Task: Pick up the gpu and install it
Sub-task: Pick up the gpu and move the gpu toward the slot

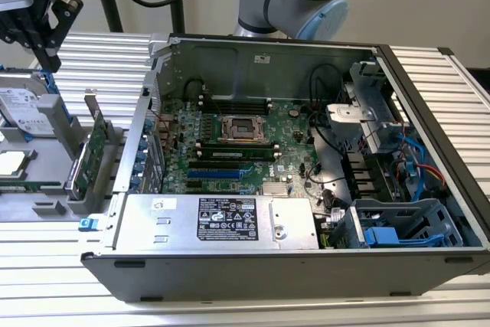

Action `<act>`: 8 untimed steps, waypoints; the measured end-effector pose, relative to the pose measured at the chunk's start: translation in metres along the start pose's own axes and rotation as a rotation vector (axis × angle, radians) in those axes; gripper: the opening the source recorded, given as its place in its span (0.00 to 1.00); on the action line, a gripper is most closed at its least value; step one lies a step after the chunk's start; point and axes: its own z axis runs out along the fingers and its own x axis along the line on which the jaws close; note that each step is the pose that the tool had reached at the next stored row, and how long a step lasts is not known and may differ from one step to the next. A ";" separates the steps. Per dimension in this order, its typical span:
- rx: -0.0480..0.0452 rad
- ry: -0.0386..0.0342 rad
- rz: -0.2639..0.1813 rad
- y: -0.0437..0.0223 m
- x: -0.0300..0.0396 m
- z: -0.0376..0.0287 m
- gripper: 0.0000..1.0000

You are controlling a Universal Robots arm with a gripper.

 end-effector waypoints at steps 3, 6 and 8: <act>0.0000 0.0000 0.000 0.0000 0.0000 0.0000 0.00; 0.0000 0.0000 0.000 0.0000 0.0000 0.0000 0.00; -0.0001 0.0000 0.000 0.0000 0.0001 0.0000 0.00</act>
